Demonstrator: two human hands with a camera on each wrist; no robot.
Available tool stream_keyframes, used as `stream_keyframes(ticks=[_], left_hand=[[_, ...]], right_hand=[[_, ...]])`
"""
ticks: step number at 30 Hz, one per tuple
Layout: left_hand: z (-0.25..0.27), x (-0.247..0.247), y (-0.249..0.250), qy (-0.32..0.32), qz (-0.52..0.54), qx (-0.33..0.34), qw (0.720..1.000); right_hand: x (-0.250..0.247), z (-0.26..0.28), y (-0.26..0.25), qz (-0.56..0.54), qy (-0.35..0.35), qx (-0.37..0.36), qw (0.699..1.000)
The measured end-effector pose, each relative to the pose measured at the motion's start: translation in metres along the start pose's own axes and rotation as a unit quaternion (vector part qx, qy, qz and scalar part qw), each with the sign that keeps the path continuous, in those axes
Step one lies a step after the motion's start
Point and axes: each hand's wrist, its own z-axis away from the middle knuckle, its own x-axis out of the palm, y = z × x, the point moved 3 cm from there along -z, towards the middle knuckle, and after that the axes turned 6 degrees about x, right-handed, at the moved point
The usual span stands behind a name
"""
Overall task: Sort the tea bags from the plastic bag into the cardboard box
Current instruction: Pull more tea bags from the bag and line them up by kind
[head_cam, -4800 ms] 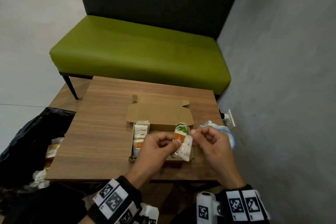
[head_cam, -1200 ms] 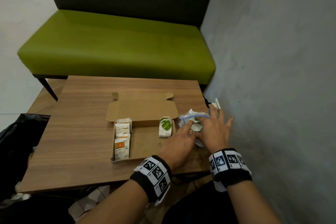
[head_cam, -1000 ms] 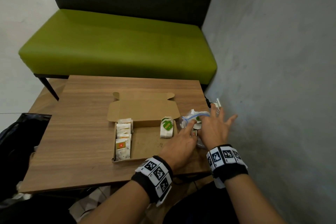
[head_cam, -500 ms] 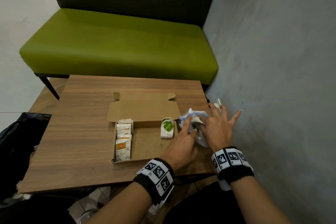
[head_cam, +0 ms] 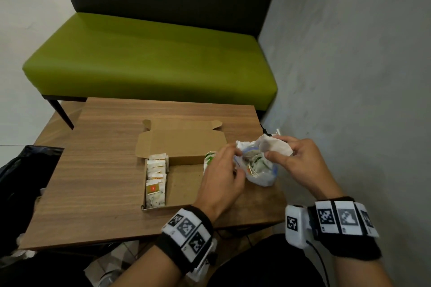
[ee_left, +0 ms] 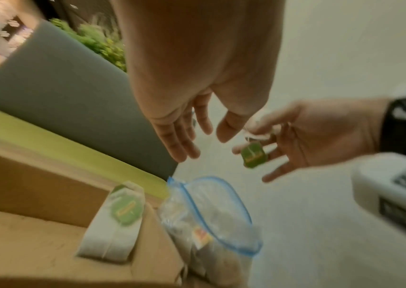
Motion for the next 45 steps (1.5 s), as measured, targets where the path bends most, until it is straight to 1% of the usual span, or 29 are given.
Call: stream_keyframes(ticks=[2,4,6,8,10,12,13,15,18,20,24,29,31,34,38,41,43,45], left_hand=[[0.005,-0.022,0.002,0.031,0.06,-0.018,0.998],[0.009,-0.041,0.004,0.033,0.132,-0.027,0.99],[0.015,-0.056,0.002,0.024,0.182,-0.019,0.983],[0.02,-0.07,-0.003,0.002,0.191,-0.016,0.981],[0.025,-0.083,-0.009,-0.013,0.162,-0.02,0.987],[0.031,-0.093,-0.018,-0.008,0.132,-0.024,0.991],[0.034,-0.098,-0.022,0.003,0.141,-0.032,0.989],[0.04,-0.108,-0.031,0.043,0.195,-0.064,0.978],[0.05,-0.123,-0.045,0.106,0.285,-0.13,0.944],[0.056,-0.132,-0.051,0.145,0.313,-0.152,0.926],[0.065,-0.141,-0.059,0.171,0.316,-0.16,0.919],[0.07,-0.145,-0.066,0.167,0.333,-0.17,0.912],[0.072,-0.145,-0.069,0.167,0.335,-0.174,0.911],[0.075,-0.146,-0.073,0.185,0.341,-0.181,0.904],[0.077,-0.154,-0.082,0.212,0.331,-0.192,0.899],[0.078,-0.164,-0.094,0.243,0.337,-0.209,0.885],[0.08,-0.172,-0.106,0.268,0.352,-0.228,0.867],[0.082,-0.181,-0.121,0.309,0.352,-0.248,0.848]], right_hand=[[0.011,0.009,-0.011,-0.042,-0.037,-0.009,0.998],[0.026,0.016,-0.02,-0.046,-0.077,-0.021,0.996],[0.044,0.023,-0.028,-0.032,-0.13,-0.036,0.99],[0.063,0.029,-0.038,-0.032,-0.188,-0.054,0.98],[0.078,0.034,-0.048,-0.041,-0.234,-0.055,0.97],[0.091,0.036,-0.055,-0.051,-0.255,-0.044,0.965],[0.098,0.037,-0.057,-0.057,-0.251,-0.037,0.966],[0.113,0.037,-0.06,-0.072,-0.23,-0.036,0.97],[0.135,0.038,-0.066,-0.12,-0.223,-0.028,0.967],[0.146,0.04,-0.071,-0.147,-0.222,-0.025,0.963],[0.162,0.046,-0.081,-0.196,-0.199,-0.022,0.96],[0.171,0.051,-0.085,-0.263,-0.161,0.008,0.951],[0.172,0.052,-0.085,-0.268,-0.142,0.01,0.953],[0.167,0.052,-0.085,-0.256,-0.108,-0.003,0.961],[0.161,0.051,-0.085,-0.235,-0.102,-0.005,0.967],[0.157,0.05,-0.081,-0.226,-0.093,0.011,0.97],[0.153,0.049,-0.076,-0.222,-0.074,0.024,0.972],[0.15,0.049,-0.071,-0.223,-0.047,0.037,0.973]])
